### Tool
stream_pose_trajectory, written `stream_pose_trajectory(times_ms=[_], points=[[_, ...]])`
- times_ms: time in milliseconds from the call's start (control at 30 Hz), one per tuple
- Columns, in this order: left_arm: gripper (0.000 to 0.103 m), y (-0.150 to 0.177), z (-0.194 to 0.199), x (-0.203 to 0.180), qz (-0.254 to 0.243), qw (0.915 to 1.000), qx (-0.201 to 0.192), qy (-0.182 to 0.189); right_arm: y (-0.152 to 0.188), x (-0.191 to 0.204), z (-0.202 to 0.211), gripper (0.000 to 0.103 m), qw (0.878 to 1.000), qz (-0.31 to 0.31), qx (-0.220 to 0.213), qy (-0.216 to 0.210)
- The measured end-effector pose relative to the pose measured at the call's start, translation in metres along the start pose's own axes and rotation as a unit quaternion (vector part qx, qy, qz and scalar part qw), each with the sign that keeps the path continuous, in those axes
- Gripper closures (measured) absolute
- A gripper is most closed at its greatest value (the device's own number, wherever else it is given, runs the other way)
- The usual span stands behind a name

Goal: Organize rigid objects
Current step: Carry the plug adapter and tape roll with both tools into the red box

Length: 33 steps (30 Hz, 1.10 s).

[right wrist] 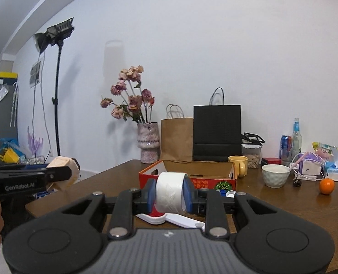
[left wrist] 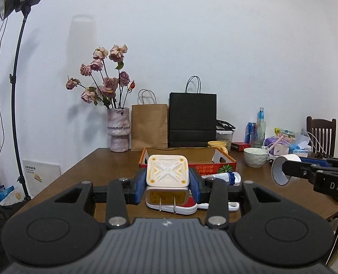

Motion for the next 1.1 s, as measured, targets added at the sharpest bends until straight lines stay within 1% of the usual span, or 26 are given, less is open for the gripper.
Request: stream_pose_trajectory(times_ms=[167,300,533,667,733,867,1000,1100], points=[[0.064,-0.001,-0.007,-0.001,0.002,1.0000,0.002,-0.002,-0.001,-0.003,-0.009,0.078,1.000,0.000,0.002,0.003],[0.064,-0.004,-0.023,0.004,-0.002,1.0000,0.000,-0.008,-0.004,-0.008,-0.030,0.078,1.000,0.001,0.007,0.005],[0.064,-0.022,-0.078,0.017,0.004,0.9999,-0.003,-0.011,-0.021,-0.025,-0.091,0.078,1.000,0.003,0.014,0.006],[0.064,-0.035,-0.123,0.023,-0.002,0.9998,-0.007,-0.017,-0.035,-0.039,-0.135,0.078,1.000,0.003,0.013,0.012],[0.064,-0.040,-0.152,0.024,-0.008,0.9997,-0.007,-0.023,-0.043,-0.045,-0.159,0.078,1.000,0.003,0.013,0.016],[0.064,-0.053,-0.212,0.030,-0.016,0.9994,-0.008,-0.030,-0.060,-0.059,-0.210,0.078,1.000,-0.006,0.018,0.011],[0.064,-0.073,-0.268,0.039,-0.006,0.9995,-0.013,-0.027,-0.077,-0.075,-0.274,0.078,0.999,-0.004,0.027,0.017],[0.064,-0.086,-0.311,0.043,-0.014,0.9995,-0.007,-0.027,-0.084,-0.087,-0.322,0.078,0.999,-0.007,0.046,0.022]])
Point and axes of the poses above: each gripper's, at about its wrist camera, not at the fingertips, and z roughly against the way its jaws point, x to its left, y to its underside, the point moved 8 cm from there along -z, roughly the way its jaws point, and after that the axes turned 4 degrees about y, right-handed, at the moved point
